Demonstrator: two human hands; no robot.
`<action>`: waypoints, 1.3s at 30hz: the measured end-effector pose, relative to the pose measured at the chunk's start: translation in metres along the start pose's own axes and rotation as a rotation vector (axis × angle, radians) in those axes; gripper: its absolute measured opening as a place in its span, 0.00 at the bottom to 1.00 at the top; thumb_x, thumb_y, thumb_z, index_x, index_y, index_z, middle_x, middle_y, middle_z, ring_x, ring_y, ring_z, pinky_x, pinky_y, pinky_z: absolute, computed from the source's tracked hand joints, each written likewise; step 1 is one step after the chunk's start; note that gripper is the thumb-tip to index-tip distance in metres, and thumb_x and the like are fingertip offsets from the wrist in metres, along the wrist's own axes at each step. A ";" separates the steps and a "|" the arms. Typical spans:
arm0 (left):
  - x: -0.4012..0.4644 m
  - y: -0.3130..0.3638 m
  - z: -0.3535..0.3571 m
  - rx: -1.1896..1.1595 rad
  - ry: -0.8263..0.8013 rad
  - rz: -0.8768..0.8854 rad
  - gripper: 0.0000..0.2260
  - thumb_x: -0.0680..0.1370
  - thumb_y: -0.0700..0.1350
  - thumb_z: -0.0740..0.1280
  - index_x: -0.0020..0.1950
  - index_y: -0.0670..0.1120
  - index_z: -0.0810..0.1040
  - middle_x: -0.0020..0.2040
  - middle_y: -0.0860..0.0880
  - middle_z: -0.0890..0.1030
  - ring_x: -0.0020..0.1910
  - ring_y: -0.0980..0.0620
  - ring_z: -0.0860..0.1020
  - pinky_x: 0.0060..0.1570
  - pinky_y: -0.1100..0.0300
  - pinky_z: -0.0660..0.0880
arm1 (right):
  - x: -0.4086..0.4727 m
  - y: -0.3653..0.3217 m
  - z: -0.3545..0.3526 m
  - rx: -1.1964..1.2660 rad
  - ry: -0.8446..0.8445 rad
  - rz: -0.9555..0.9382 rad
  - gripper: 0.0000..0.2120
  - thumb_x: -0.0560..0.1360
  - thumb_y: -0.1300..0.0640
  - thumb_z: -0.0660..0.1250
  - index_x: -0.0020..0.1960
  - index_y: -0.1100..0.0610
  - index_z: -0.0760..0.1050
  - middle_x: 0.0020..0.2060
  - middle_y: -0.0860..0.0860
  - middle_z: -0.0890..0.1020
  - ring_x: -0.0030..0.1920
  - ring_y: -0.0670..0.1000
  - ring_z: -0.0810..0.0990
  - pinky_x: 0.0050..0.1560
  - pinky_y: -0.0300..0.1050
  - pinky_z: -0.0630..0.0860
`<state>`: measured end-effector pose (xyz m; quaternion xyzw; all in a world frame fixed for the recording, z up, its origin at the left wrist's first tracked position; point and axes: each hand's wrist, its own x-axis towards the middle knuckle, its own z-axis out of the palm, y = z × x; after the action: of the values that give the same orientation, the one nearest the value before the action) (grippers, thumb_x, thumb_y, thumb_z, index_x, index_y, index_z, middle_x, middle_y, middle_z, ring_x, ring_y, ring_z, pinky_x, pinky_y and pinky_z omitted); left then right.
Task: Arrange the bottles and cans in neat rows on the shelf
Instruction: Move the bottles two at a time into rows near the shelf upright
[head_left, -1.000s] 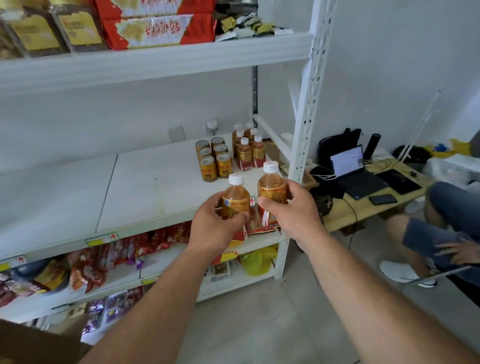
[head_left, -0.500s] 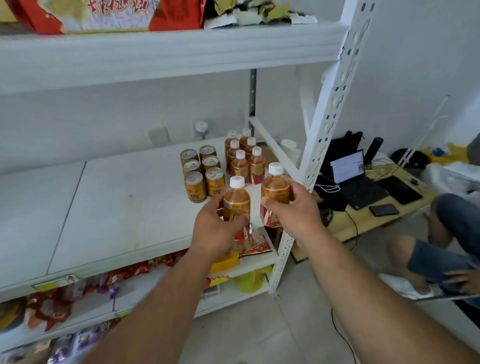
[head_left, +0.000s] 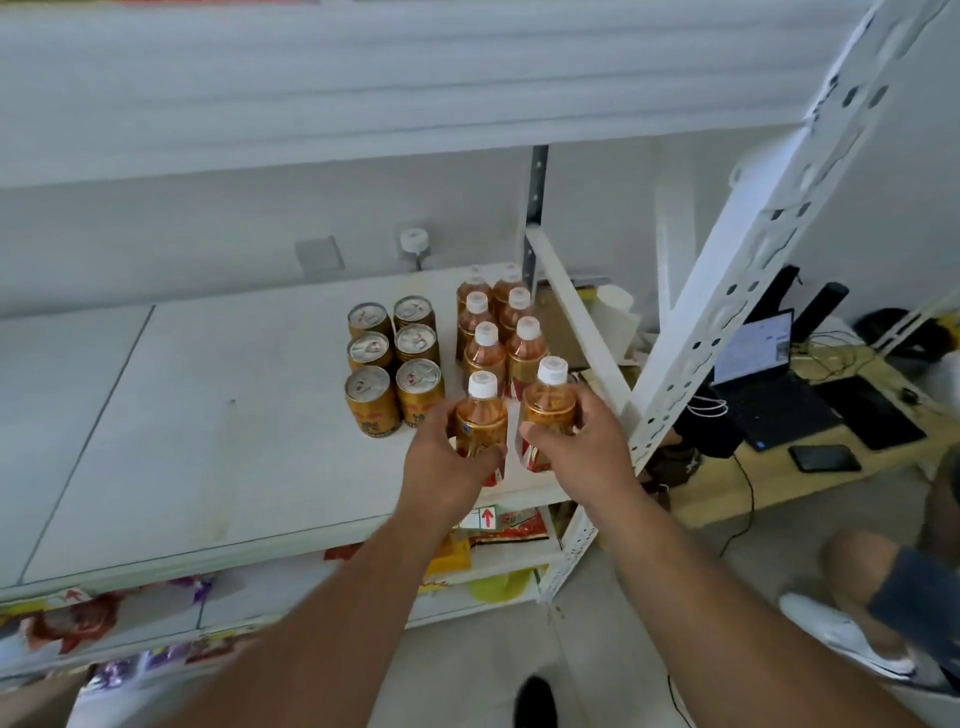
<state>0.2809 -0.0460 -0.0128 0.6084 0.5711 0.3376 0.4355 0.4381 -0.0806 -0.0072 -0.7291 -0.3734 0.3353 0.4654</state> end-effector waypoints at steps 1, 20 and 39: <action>0.006 -0.003 0.006 0.005 0.013 -0.012 0.27 0.68 0.44 0.79 0.64 0.54 0.72 0.53 0.59 0.78 0.49 0.63 0.75 0.41 0.75 0.68 | 0.007 0.003 0.001 -0.005 -0.012 0.000 0.25 0.70 0.53 0.78 0.64 0.45 0.75 0.54 0.41 0.81 0.56 0.44 0.79 0.57 0.46 0.77; 0.053 -0.023 0.053 -0.093 0.098 -0.022 0.30 0.69 0.44 0.79 0.64 0.60 0.67 0.58 0.59 0.76 0.56 0.61 0.75 0.51 0.70 0.74 | 0.068 0.028 0.013 -0.073 -0.128 0.000 0.34 0.71 0.50 0.78 0.73 0.45 0.67 0.65 0.43 0.76 0.65 0.48 0.74 0.67 0.55 0.73; 0.062 -0.034 0.057 -0.043 0.095 -0.017 0.31 0.71 0.43 0.78 0.69 0.55 0.67 0.65 0.55 0.75 0.63 0.56 0.73 0.60 0.59 0.75 | 0.073 0.036 0.017 -0.103 -0.162 0.021 0.32 0.75 0.52 0.75 0.74 0.44 0.65 0.69 0.45 0.75 0.69 0.51 0.73 0.69 0.55 0.70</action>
<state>0.3267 0.0062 -0.0722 0.5772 0.5890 0.3744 0.4239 0.4681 -0.0214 -0.0565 -0.7265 -0.4189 0.3783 0.3920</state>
